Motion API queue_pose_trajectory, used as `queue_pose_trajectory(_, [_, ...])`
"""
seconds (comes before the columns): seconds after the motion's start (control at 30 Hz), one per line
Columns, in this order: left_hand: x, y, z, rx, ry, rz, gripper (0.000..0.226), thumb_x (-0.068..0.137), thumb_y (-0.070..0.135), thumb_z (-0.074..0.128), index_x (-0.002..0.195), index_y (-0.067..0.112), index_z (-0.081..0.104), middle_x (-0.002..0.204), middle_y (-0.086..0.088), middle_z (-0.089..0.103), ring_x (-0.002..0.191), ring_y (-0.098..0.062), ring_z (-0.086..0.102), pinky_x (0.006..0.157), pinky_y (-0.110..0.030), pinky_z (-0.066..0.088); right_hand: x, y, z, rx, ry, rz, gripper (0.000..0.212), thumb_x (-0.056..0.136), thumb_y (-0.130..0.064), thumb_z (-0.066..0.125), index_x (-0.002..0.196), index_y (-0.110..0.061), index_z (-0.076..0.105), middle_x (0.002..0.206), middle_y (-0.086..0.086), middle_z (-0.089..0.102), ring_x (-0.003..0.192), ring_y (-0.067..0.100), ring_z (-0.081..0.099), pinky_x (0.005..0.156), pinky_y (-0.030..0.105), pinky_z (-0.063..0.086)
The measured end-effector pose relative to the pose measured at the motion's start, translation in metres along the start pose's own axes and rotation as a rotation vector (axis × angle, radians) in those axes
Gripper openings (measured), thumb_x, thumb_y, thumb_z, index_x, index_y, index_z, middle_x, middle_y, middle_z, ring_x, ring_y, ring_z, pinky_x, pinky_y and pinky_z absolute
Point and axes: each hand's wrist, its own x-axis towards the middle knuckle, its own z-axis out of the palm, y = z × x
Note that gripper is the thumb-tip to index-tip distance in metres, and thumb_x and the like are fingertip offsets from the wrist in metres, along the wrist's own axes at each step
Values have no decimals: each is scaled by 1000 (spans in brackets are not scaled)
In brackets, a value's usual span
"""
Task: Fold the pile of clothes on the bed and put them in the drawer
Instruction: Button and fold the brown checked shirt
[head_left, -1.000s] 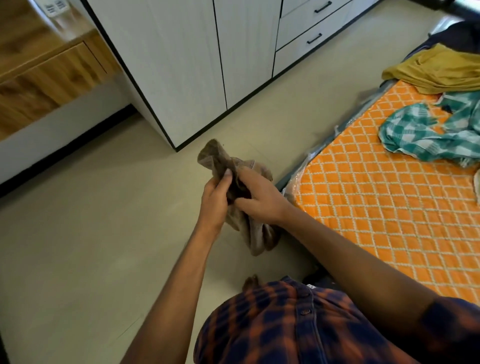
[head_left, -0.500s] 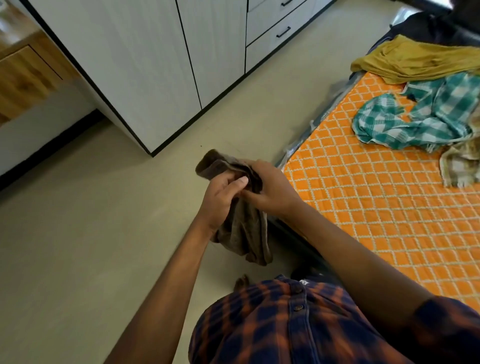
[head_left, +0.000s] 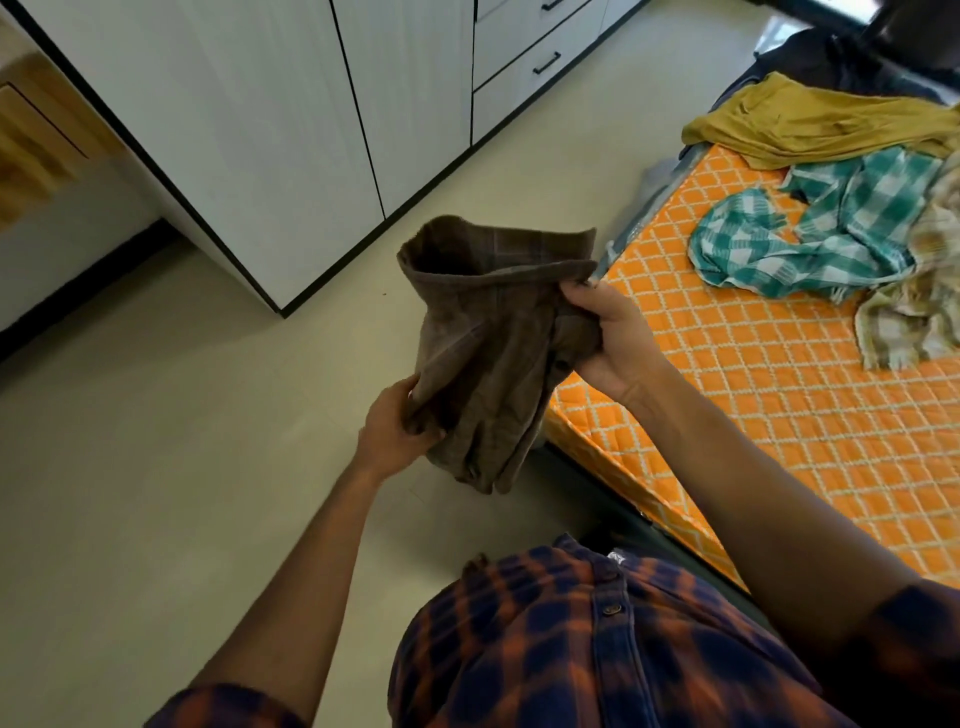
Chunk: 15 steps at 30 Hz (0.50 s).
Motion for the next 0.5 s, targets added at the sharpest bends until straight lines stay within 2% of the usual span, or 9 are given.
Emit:
queue_pose_trajectory(0.07, [13, 0, 5, 109, -11, -14, 68, 68, 50, 61, 127, 17, 61, 122, -6, 63, 113, -27, 59, 94, -44, 51, 0, -2, 4, 120, -48, 47, 41, 81, -16, 68, 118, 0, 63, 112, 18, 71, 102, 30, 68, 103, 45, 50])
queue_pose_trajectory(0.13, [21, 5, 11, 81, 76, -66, 44, 72, 36, 48, 108, 19, 66, 106, -6, 68, 99, -31, 64, 82, -45, 55, 3, -7, 3, 193, -42, 33, 44, 83, -18, 65, 123, 0, 61, 115, 18, 70, 105, 32, 67, 106, 47, 48])
queue_pose_trajectory(0.17, [25, 3, 11, 26, 139, -90, 33, 75, 30, 44, 100, 19, 64, 97, -5, 68, 89, -30, 65, 74, -41, 55, 7, -10, 1, 230, 1, -6, 42, 86, -18, 62, 124, 0, 61, 117, 19, 69, 106, 33, 66, 106, 48, 48])
queue_pose_trajectory(0.23, [26, 6, 5, -105, 339, -127, 17, 84, 13, 46, 93, 13, 60, 87, -6, 65, 79, -27, 60, 64, -31, 44, 16, -21, -14, 230, 178, -138, 31, 93, -14, 57, 120, -1, 63, 116, 19, 69, 105, 33, 66, 107, 50, 47])
queue_pose_trajectory(0.27, [25, 6, -1, -154, 445, -129, 16, 85, 4, 47, 92, 10, 60, 85, -6, 63, 79, -27, 59, 65, -30, 40, 18, -26, -24, 118, 308, -235, 24, 97, -12, 55, 116, -3, 66, 113, 17, 71, 103, 32, 67, 105, 50, 50])
queue_pose_trajectory(0.33, [20, 7, -20, -194, 571, -72, 18, 87, -3, 46, 94, 8, 59, 85, -4, 60, 80, -25, 57, 67, -28, 39, 17, -27, -47, -452, 566, -438, 17, 102, -15, 54, 102, -10, 70, 97, 6, 73, 90, 19, 67, 87, 43, 54])
queue_pose_trajectory(0.4, [14, 2, -42, -117, 634, 19, 20, 90, -2, 46, 98, 10, 60, 86, -1, 61, 79, -21, 56, 67, -29, 42, 11, -15, -64, -997, 617, -547, 19, 104, -22, 52, 95, -16, 68, 81, -5, 67, 74, 4, 59, 68, 30, 46])
queue_pose_trajectory(0.43, [14, -2, -52, -44, 641, 58, 20, 93, 2, 47, 102, 11, 62, 87, -1, 63, 79, -20, 57, 68, -30, 44, 7, -7, -71, -1127, 621, -568, 21, 105, -24, 51, 97, -16, 69, 80, -5, 65, 72, 4, 56, 64, 28, 42])
queue_pose_trajectory(0.5, [6, -20, -71, 112, 594, 95, 19, 98, 11, 49, 106, 14, 66, 90, -4, 68, 79, -24, 60, 70, -33, 46, 6, 8, -77, -1133, 671, -568, 24, 106, -27, 49, 101, -16, 71, 85, -3, 67, 75, 8, 57, 63, 27, 43])
